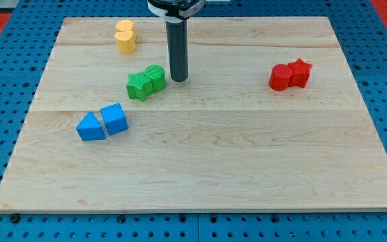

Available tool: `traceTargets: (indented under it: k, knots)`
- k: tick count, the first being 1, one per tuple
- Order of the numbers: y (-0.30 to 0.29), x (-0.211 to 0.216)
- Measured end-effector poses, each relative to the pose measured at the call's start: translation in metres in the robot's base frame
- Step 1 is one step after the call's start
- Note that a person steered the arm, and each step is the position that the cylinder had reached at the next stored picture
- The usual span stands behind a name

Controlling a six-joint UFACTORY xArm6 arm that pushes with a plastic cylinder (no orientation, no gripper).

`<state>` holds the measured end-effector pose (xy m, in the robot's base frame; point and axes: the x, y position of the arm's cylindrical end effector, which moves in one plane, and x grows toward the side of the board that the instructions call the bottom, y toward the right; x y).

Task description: Move the green blocks top right to the blue blocks

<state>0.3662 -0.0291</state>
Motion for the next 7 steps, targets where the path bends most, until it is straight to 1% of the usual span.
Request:
traceTargets:
  k: [1,2,3,4,5,6,7]
  knots:
    - [-0.013,-0.006]
    - [-0.016,-0.003]
    - [-0.035,0.061]
    - [-0.008,0.101]
    - [-0.024,0.081]
    - [-0.078,0.075]
    - [-0.121,0.105]
